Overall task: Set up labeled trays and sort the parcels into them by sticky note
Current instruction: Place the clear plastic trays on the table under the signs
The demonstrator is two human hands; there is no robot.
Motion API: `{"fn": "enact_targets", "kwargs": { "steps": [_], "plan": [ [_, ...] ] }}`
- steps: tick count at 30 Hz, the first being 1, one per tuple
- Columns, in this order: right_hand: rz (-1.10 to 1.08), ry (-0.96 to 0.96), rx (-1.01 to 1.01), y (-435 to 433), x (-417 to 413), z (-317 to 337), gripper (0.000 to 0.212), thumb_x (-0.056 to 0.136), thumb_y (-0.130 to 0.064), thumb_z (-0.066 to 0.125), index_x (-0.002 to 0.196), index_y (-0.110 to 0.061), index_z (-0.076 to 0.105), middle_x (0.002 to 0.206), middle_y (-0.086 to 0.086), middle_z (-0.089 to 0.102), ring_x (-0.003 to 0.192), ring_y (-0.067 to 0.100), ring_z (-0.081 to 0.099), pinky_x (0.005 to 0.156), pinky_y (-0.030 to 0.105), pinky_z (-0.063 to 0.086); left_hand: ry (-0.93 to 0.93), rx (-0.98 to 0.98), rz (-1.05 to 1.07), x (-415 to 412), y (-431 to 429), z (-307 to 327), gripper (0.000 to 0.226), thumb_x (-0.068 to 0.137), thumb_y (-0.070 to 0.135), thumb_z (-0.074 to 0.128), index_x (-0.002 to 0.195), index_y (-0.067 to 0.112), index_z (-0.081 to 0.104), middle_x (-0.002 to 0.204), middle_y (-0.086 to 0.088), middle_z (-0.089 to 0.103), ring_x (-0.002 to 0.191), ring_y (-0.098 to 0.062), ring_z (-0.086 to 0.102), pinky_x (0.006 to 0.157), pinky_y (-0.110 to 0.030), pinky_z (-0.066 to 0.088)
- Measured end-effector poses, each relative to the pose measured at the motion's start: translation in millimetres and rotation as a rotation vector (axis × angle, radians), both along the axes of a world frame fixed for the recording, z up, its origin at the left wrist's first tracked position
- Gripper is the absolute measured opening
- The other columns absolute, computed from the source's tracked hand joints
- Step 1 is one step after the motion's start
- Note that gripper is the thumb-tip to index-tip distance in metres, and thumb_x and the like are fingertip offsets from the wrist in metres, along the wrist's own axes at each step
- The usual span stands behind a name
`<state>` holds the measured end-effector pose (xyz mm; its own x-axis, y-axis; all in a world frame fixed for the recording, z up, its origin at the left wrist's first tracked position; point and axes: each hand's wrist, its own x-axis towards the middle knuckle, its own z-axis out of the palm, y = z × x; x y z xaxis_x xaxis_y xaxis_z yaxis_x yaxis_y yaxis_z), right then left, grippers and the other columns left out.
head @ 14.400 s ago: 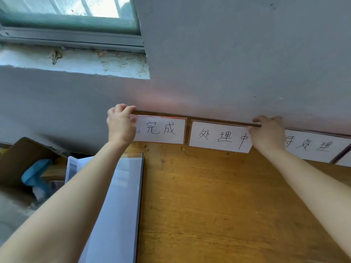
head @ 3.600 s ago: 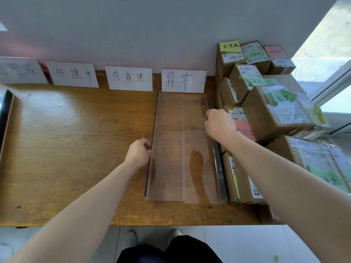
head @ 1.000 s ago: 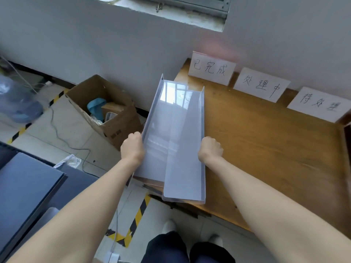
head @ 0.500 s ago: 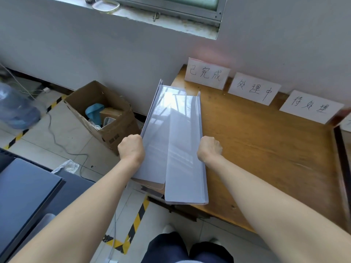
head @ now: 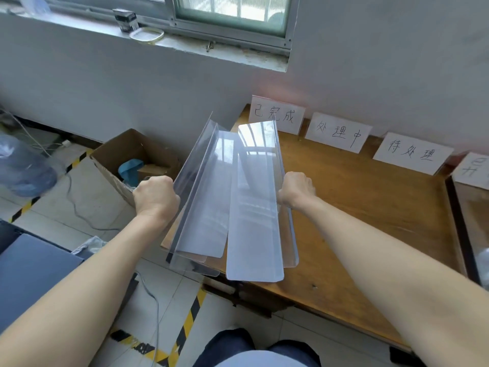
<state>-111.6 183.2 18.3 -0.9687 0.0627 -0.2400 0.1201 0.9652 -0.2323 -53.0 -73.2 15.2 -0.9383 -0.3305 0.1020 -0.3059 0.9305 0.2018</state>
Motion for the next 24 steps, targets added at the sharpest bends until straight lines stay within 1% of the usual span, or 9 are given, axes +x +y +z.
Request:
{"fn": "enact_targets", "kwargs": {
  "steps": [3,6,8,11,15,17,20,22,24],
  "plan": [
    [-0.008,0.023,-0.005,6,-1,10,0.024,0.083,0.002,0.048,0.063,-0.011,0.045,0.066,0.003,0.045,0.074,0.027,0.05,0.054,0.028,0.036,0.048,-0.018,0.018,7,-3,17,0.019,0.09,0.011,0.054,0.087,0.002,0.071,0.08,-0.015,0.068,0.076,-0.034,0.062,0.069,-0.04,0.051],
    [-0.014,0.042,-0.014,12,-1,17,0.022,0.082,0.003,0.046,0.065,-0.01,0.045,0.075,0.007,0.051,0.077,0.028,0.051,0.062,0.031,0.039,0.086,-0.043,0.012,8,-3,28,0.021,0.091,0.013,0.053,0.09,0.002,0.071,0.084,-0.017,0.069,0.08,-0.037,0.062,0.071,-0.042,0.05],
    [-0.03,0.067,-0.006,19,-1,21,0.021,0.081,0.005,0.046,0.066,-0.01,0.045,0.078,0.008,0.052,0.078,0.028,0.05,0.062,0.032,0.039,0.102,-0.051,-0.008,4,3,33,0.021,0.09,0.01,0.052,0.087,0.002,0.071,0.081,-0.017,0.068,0.077,-0.037,0.062,0.068,-0.04,0.05],
    [-0.069,0.109,0.019,38,4,29,0.026,0.081,0.005,0.047,0.062,-0.011,0.04,0.075,0.007,0.05,0.077,0.028,0.049,0.061,0.031,0.038,0.126,-0.018,-0.045,-8,22,35,0.02,0.088,0.01,0.052,0.084,0.005,0.072,0.079,-0.015,0.069,0.075,-0.037,0.062,0.065,-0.037,0.047],
    [-0.17,0.156,0.062,82,16,40,0.012,0.084,0.0,0.05,0.074,-0.007,0.05,0.08,0.008,0.054,0.08,0.029,0.055,0.063,0.03,0.04,0.144,0.109,-0.099,-26,64,34,0.019,0.084,0.015,0.054,0.083,0.009,0.072,0.083,-0.013,0.07,0.077,-0.038,0.06,0.073,-0.036,0.049],
    [-0.23,0.163,0.09,110,25,43,0.009,0.083,-0.001,0.051,0.077,-0.008,0.051,0.082,0.009,0.055,0.086,0.032,0.059,0.063,0.03,0.04,0.131,0.139,-0.146,-32,91,33,0.018,0.085,0.015,0.055,0.085,0.01,0.072,0.084,-0.013,0.069,0.079,-0.037,0.059,0.072,-0.034,0.046],
    [-0.319,0.155,0.115,154,43,45,0.004,0.086,-0.005,0.053,0.084,-0.006,0.056,0.09,0.011,0.062,0.09,0.032,0.061,0.064,0.03,0.042,0.096,0.18,-0.228,-38,135,29,0.019,0.088,0.015,0.054,0.088,0.01,0.072,0.081,-0.011,0.068,0.072,-0.03,0.058,0.063,-0.029,0.042],
    [-0.374,0.144,0.131,183,55,42,0.006,0.087,-0.007,0.054,0.09,-0.005,0.059,0.092,0.01,0.062,0.091,0.03,0.061,0.064,0.03,0.043,0.06,0.222,-0.274,-40,163,25,0.019,0.088,0.014,0.054,0.087,0.01,0.072,0.079,-0.009,0.067,0.07,-0.028,0.058,0.061,-0.027,0.045],
    [-0.409,0.128,0.145,212,65,38,0.003,0.087,-0.006,0.053,0.085,-0.006,0.055,0.087,0.009,0.058,0.088,0.03,0.06,0.063,0.03,0.042,0.023,0.244,-0.315,-37,193,21,0.019,0.087,0.012,0.053,0.087,0.01,0.072,0.079,-0.008,0.066,0.07,-0.028,0.057,0.064,-0.03,0.049]
  ]
}}
